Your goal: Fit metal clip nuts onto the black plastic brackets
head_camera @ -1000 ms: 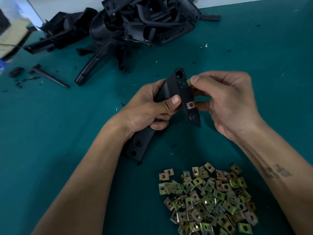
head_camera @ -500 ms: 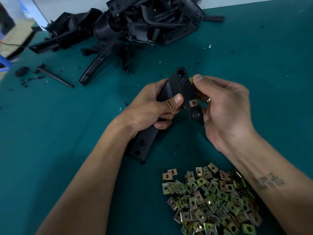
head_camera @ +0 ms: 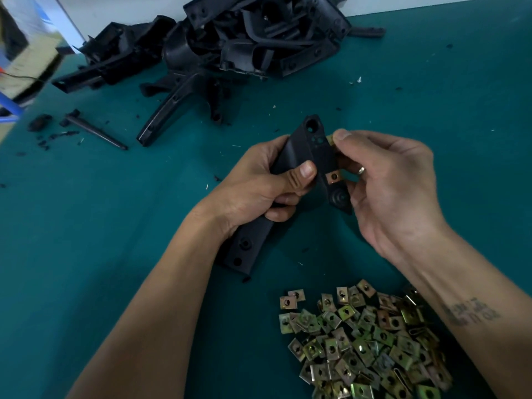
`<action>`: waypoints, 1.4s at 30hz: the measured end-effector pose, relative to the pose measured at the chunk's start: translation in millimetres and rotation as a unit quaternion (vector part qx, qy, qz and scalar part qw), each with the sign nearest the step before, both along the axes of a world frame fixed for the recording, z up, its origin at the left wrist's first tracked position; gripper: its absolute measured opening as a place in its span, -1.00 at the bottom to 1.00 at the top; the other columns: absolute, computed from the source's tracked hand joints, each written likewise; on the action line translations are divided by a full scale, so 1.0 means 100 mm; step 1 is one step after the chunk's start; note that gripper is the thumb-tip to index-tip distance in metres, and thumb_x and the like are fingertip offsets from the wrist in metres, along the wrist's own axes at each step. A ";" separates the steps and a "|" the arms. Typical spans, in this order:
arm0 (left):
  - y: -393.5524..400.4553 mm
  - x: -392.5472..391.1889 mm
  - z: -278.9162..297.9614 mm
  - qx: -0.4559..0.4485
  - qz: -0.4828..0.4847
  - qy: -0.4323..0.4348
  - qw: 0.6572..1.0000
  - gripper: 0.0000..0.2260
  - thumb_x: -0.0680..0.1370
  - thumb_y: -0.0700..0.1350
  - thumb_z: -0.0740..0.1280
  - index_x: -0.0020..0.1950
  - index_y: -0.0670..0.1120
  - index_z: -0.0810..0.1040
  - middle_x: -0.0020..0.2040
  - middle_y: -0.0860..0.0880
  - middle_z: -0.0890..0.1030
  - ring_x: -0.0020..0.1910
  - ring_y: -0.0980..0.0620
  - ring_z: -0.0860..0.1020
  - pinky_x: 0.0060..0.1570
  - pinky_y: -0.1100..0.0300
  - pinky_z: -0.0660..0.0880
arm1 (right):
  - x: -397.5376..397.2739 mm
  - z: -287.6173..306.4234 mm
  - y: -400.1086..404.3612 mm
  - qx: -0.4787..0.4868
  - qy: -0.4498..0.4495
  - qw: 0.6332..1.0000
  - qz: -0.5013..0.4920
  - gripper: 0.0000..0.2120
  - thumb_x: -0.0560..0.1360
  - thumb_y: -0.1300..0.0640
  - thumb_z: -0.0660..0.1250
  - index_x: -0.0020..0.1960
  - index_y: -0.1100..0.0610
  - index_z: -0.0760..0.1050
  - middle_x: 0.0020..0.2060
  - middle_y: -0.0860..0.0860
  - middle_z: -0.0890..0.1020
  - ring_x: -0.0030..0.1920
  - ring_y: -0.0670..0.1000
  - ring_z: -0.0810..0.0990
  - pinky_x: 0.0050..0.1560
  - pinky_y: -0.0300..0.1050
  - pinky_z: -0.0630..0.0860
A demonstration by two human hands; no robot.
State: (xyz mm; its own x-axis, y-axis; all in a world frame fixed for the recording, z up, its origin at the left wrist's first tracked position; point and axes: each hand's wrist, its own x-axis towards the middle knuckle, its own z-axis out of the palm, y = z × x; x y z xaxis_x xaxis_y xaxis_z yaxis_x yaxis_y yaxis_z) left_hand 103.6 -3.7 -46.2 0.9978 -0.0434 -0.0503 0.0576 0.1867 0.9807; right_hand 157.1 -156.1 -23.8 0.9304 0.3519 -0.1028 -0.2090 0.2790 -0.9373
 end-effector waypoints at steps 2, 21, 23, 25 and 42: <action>0.00 0.00 0.00 0.003 -0.002 -0.001 1.000 -0.85 0.60 -0.17 0.28 0.11 -0.18 0.38 -0.38 0.03 0.37 -0.49 0.13 0.19 -0.59 0.35 0.22 | -0.01 0.00 0.00 0.010 0.009 1.000 0.002 -0.81 0.58 0.23 0.40 -0.21 0.23 0.63 -0.31 0.10 0.68 -0.31 0.01 0.63 -0.24 0.04 0.58; 0.01 0.00 -0.01 0.007 -0.008 -0.001 1.000 -0.85 0.61 -0.18 0.29 0.14 -0.17 0.39 -0.36 0.01 0.37 -0.48 0.13 0.22 -0.59 0.34 0.24 | 0.00 0.00 0.02 0.020 -0.001 1.000 -0.010 -0.76 0.57 0.28 0.40 -0.28 0.23 0.60 -0.35 0.11 0.65 -0.32 0.05 0.62 -0.33 -0.01 0.57; 0.01 0.00 -0.01 0.008 -0.009 -0.003 1.000 -0.88 0.61 -0.18 0.29 0.11 -0.17 0.40 -0.35 -0.01 0.36 -0.48 0.13 0.22 -0.59 0.34 0.25 | 0.02 -0.01 0.01 0.008 -0.025 1.000 -0.004 -0.77 0.57 0.29 0.39 -0.27 0.25 0.61 -0.34 0.14 0.64 -0.33 0.08 0.60 -0.38 -0.04 0.56; 0.01 0.00 -0.01 0.010 -0.009 -0.005 1.000 -0.91 0.61 -0.18 0.29 0.06 -0.17 0.41 -0.35 -0.02 0.36 -0.48 0.12 0.21 -0.59 0.34 0.24 | 0.04 -0.01 0.00 -0.007 -0.051 0.999 0.012 -0.78 0.56 0.29 0.40 -0.26 0.24 0.62 -0.36 0.14 0.64 -0.35 0.09 0.59 -0.43 -0.12 0.52; -0.01 -0.01 0.00 -0.009 0.005 -0.014 1.000 -0.89 0.60 -0.21 0.26 0.08 -0.18 0.37 -0.36 -0.01 0.34 -0.48 0.12 0.19 -0.58 0.36 0.21 | 0.07 -0.07 -0.11 -0.194 -0.357 0.914 -0.002 -0.89 0.50 0.13 0.36 -0.15 0.11 0.65 -0.32 -0.08 0.64 -0.29 -0.11 0.60 -0.34 -0.22 0.50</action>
